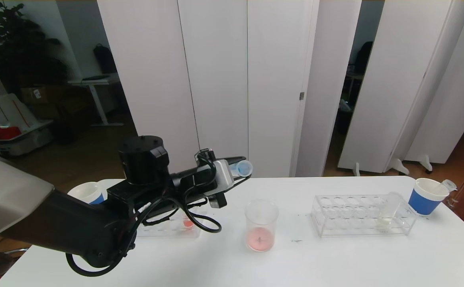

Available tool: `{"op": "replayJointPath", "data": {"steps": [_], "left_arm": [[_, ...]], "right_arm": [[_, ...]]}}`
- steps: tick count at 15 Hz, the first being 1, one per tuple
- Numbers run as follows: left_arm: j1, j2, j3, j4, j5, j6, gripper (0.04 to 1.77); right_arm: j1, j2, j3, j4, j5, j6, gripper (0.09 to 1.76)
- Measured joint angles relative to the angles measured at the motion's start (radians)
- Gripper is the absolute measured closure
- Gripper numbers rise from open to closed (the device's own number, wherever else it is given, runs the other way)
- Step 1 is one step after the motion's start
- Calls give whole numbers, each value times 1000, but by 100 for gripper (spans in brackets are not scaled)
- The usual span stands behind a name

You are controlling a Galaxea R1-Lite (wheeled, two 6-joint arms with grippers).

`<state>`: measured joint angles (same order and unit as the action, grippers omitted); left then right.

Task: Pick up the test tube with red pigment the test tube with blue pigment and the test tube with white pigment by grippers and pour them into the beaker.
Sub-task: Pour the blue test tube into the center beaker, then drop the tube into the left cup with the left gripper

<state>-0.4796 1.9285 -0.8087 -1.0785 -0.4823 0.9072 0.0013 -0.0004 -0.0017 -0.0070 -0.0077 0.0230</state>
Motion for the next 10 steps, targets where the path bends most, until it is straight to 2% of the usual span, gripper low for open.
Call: {"op": "replayJointPath", "data": {"steps": [3, 7, 10], "left_arm": [[-2, 18, -9, -1, 5, 20, 123], [-7, 50, -38, -2, 9, 116, 123], [-14, 81, -53, -41, 9, 162, 123]], "right_arm": [[0, 0, 0, 0, 0, 0, 11], [0, 0, 0, 0, 0, 0, 11], [0, 0, 0, 0, 0, 0, 11]]}}
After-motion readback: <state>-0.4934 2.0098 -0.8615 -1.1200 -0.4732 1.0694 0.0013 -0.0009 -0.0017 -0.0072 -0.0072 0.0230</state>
